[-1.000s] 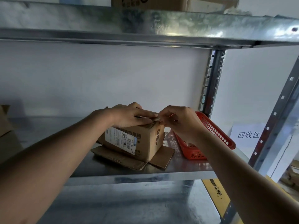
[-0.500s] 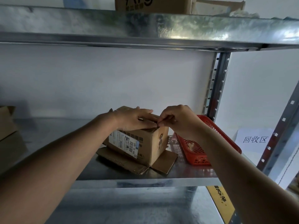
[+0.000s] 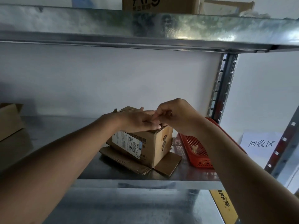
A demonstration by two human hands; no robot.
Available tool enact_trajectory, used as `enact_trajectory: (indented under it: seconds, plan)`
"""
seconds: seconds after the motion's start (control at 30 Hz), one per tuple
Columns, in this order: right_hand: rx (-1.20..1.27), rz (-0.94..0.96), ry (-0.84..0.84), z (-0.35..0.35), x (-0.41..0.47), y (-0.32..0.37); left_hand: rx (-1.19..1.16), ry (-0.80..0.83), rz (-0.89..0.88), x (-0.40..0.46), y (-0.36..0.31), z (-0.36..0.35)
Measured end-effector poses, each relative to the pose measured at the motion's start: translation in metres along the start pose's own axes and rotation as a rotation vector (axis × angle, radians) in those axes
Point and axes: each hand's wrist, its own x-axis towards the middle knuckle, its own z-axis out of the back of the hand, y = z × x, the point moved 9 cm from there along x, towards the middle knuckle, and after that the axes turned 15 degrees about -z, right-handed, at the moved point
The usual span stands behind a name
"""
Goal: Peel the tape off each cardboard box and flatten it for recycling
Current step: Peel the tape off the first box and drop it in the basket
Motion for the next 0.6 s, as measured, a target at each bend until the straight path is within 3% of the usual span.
enact_trajectory:
  seconds: [0.1, 0.2, 0.37, 0.5, 0.6]
  plan:
    - [0.024, 0.028, -0.111, 0.015, 0.007, 0.008, -0.039, -0.022, -0.035, 0.001, 0.0, 0.0]
    - [0.007, -0.074, -0.115, 0.017, 0.015, -0.007, -0.127, -0.075, -0.015, -0.003, 0.004, 0.003]
    - [0.013, -0.237, -0.155, 0.004, 0.018, -0.033, -0.209, -0.314, 0.066, -0.006, 0.007, 0.011]
    - [0.047, -0.35, -0.144, -0.01, 0.015, -0.052, -0.155, -0.375, 0.131, -0.007, 0.017, 0.014]
    - [0.05, -0.34, -0.221, -0.011, 0.011, -0.05, 0.067, -0.412, 0.229, -0.019, 0.028, 0.034]
